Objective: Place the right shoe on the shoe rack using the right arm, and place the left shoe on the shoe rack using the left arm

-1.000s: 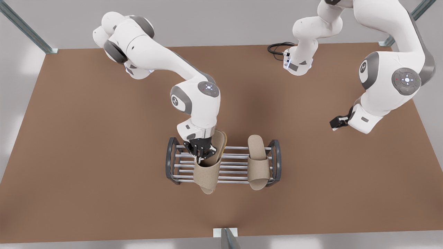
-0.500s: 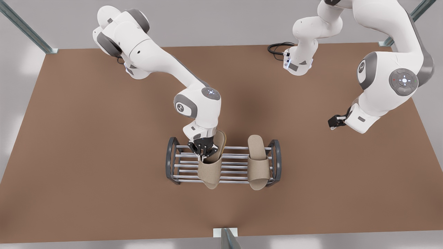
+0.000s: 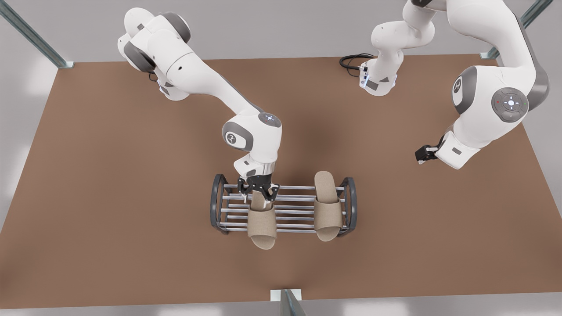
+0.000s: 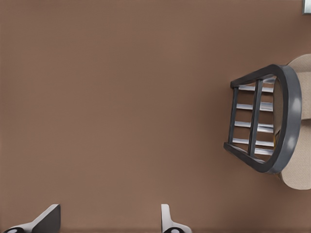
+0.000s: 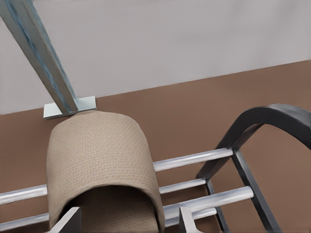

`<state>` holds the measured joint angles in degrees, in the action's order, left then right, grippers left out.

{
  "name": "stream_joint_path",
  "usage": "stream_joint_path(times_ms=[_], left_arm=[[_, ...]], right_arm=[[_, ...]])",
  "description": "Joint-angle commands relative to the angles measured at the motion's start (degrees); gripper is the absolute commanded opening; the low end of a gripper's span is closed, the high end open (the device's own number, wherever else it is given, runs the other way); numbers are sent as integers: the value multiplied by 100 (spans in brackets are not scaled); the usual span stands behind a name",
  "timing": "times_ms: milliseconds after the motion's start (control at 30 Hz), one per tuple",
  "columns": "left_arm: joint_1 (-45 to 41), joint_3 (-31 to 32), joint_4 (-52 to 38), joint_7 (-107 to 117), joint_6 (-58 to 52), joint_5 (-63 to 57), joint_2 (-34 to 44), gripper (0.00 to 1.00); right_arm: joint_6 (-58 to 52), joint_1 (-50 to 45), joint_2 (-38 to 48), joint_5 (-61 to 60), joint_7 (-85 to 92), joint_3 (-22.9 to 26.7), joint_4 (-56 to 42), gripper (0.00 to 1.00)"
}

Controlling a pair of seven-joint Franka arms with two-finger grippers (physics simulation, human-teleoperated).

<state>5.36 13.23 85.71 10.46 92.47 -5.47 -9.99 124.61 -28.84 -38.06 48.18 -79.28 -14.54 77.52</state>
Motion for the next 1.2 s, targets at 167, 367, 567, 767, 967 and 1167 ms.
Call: stream_joint_path(times_ms=[167, 367, 567, 767, 967, 1167], left_arm=[[0, 4, 7, -80, -10, -6, 6, 100], [-8, 4, 7, -88, -10, -6, 6, 100], [-8, 4, 7, -88, -10, -15, 6, 100], [-26, 4, 7, -80, -10, -15, -3, 100], [-26, 4, 16, -88, -10, -15, -3, 100], [-26, 4, 16, -88, -10, -15, -3, 100]], right_arm=[[20, -7, 220, 8, -545, -5, 307, 100], [-578, -7, 1239, -124, -1020, -787, 914, 100], [-3020, 441, 1873, -2145, 1835, -1201, -1072, 100], [-3892, 2954, 2110, -2857, 5255, -1209, -1345, 100], [-2670, 2436, 2962, -4501, 7426, 1067, 341, 100], [-2441, 1979, 3130, -5029, 8455, 1726, 694, 100]])
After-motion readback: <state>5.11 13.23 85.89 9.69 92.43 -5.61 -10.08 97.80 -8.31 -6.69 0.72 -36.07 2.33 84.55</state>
